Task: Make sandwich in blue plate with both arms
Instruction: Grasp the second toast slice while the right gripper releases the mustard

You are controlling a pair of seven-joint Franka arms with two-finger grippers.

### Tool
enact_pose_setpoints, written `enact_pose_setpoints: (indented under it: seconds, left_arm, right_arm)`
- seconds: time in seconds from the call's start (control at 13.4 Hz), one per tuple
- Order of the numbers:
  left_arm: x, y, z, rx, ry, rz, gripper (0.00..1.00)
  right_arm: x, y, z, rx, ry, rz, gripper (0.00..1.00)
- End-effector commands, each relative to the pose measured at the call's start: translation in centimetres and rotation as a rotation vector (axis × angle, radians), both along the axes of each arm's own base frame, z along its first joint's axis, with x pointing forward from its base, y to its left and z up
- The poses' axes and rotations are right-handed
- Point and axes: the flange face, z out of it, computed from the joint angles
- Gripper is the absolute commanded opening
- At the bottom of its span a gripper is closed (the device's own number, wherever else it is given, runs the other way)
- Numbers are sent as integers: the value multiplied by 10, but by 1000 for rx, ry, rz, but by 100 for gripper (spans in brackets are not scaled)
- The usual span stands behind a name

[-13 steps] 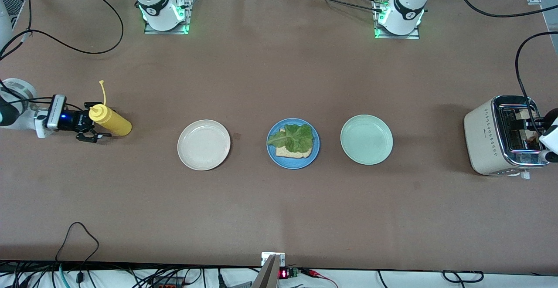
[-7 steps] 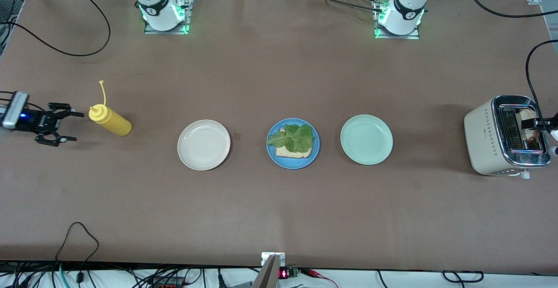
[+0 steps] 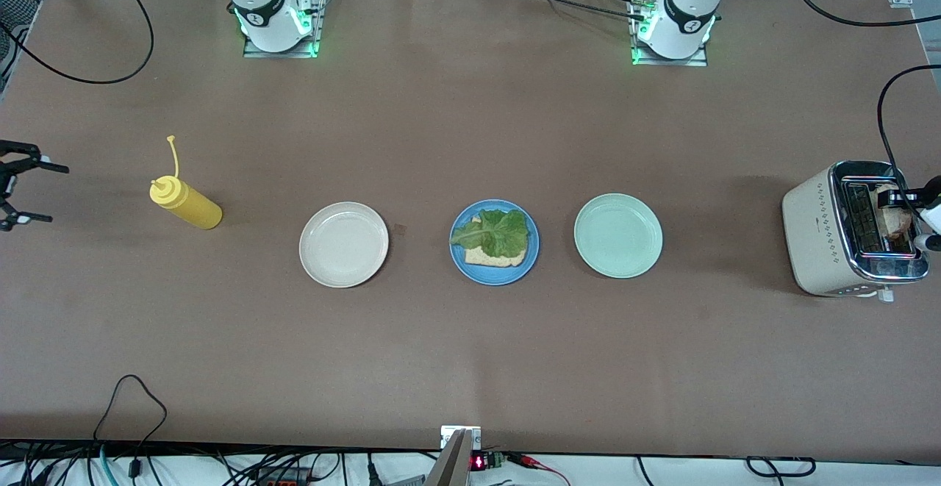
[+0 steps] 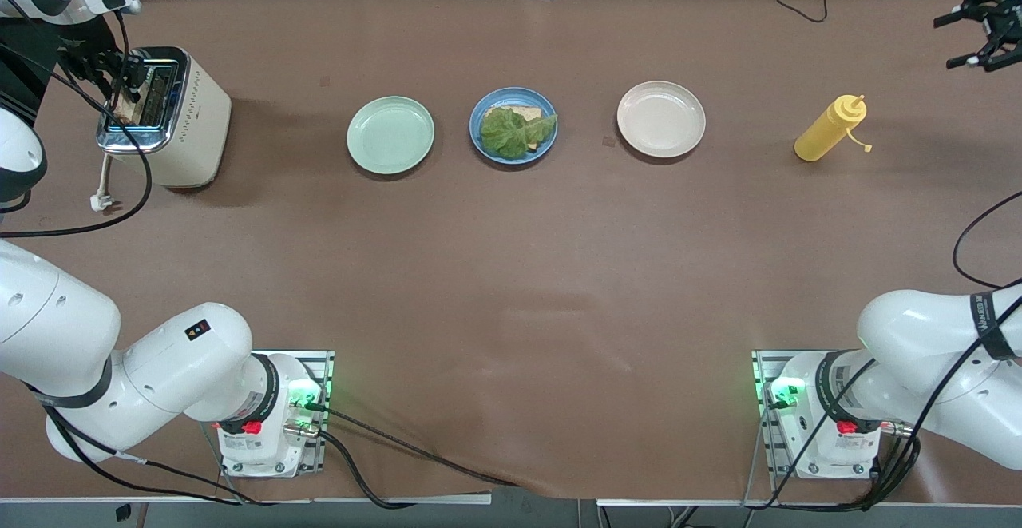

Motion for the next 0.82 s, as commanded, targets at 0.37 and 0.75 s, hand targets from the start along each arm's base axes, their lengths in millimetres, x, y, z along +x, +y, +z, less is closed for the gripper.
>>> enact_pose_setpoints:
  seconds: [0.37, 0.75]
  left_arm:
    - [-2, -21, 36, 1, -40, -46, 0]
    - [13, -123, 114, -6, 43, -127, 0]
  right_arm:
    - [16, 199, 192, -364, 270, -185, 100]
    - [11, 316, 224, -575, 426, -416, 100]
